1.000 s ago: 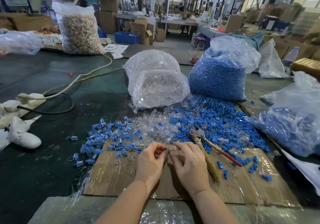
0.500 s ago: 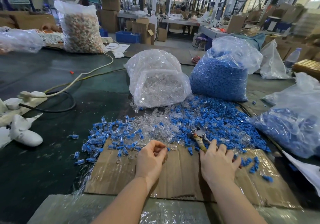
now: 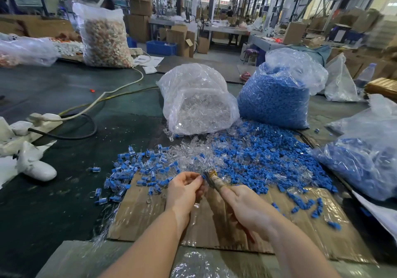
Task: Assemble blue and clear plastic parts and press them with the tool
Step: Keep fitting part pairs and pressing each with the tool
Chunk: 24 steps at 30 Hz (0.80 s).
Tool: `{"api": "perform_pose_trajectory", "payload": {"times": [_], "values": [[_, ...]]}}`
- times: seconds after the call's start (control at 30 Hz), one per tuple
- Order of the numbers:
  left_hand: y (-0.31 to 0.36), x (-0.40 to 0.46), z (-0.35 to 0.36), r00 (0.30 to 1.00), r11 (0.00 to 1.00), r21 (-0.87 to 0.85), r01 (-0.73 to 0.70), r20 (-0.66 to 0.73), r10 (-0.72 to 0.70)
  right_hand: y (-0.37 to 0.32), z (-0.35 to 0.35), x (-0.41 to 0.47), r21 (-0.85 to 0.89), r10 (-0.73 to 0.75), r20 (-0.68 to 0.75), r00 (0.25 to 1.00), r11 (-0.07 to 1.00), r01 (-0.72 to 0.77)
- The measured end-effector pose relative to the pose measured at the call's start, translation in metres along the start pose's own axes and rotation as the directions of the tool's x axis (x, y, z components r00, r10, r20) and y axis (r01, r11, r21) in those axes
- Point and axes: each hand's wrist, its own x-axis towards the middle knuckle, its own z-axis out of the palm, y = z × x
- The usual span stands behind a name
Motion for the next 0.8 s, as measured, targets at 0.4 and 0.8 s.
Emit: {"api": "perform_pose_trajectory", "payload": {"times": [0.4, 0.8], "values": [[-0.002, 0.002, -0.001, 0.997, 0.999, 0.054, -0.006, -0.071, 0.009, 0.001, -0.009, -0.010, 0.184, 0.156, 0.255, 0.954, 0.961, -0.206], [-0.004, 0.003, -0.001, 0.995, 0.996, 0.087, -0.013, -0.098, 0.022, -0.004, -0.012, -0.015, 0.102, 0.115, 0.257, 0.959, 0.984, -0.145]]}}
